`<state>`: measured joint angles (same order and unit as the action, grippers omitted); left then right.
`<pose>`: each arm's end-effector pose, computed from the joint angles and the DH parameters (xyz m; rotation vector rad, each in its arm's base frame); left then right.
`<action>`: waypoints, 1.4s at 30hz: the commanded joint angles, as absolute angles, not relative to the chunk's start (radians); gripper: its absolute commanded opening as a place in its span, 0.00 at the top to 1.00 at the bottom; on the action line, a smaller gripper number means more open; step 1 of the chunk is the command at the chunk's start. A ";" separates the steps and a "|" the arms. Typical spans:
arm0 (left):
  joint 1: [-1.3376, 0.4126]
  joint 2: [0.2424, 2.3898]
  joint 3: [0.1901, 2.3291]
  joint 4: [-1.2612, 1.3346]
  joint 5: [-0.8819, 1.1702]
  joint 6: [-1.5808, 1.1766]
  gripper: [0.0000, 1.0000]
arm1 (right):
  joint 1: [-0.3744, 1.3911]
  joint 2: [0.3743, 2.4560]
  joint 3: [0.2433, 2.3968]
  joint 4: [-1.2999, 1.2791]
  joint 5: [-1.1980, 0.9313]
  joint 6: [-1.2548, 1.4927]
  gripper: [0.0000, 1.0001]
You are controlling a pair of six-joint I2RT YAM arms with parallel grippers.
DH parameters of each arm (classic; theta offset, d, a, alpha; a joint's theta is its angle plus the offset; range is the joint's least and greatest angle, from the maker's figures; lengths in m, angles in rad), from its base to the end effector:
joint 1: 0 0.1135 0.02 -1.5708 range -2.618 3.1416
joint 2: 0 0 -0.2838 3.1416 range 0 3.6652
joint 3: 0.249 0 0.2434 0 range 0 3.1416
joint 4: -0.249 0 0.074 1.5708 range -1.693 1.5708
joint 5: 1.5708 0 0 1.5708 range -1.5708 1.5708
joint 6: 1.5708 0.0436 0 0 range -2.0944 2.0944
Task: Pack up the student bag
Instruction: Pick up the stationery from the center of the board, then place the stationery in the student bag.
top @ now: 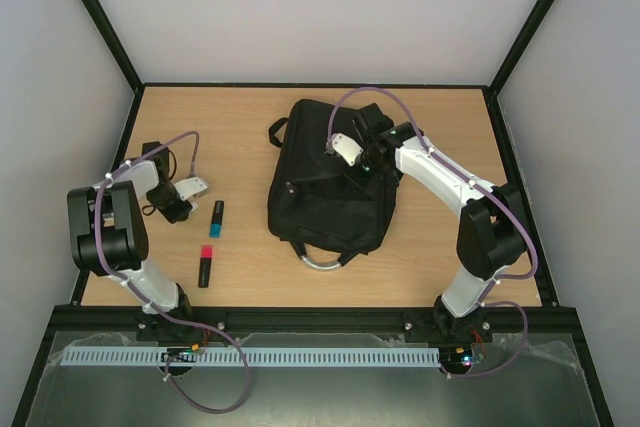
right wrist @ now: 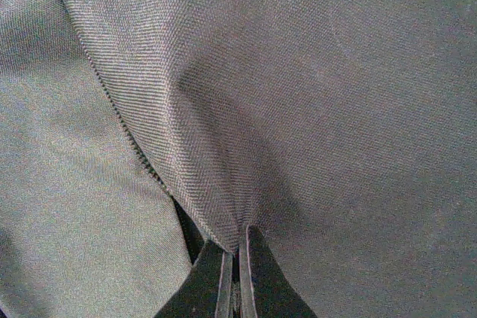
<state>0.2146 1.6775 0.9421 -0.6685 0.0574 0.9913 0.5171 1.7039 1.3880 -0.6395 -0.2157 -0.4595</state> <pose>0.2789 0.0582 0.1660 1.1316 2.7469 0.0707 0.3151 0.1899 0.2833 -1.2575 2.1827 0.2955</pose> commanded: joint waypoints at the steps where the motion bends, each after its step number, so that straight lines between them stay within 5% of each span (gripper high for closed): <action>1: 0.218 1.700 0.962 -0.673 0.046 0.997 0.85 | 0.518 1.692 1.376 -0.695 -0.247 -0.448 0.99; 11: 0.103 1.536 1.146 -0.867 0.214 0.906 0.94 | 0.518 1.691 1.415 -0.712 -0.271 -0.440 0.99; 23: -0.432 1.317 1.168 -0.768 0.360 0.764 0.98 | 0.518 1.664 1.430 -0.727 -0.276 -0.437 0.99; 42: -0.826 1.610 1.209 -0.508 0.124 0.885 0.98 | 0.518 1.640 1.455 -0.737 -0.293 -0.436 0.99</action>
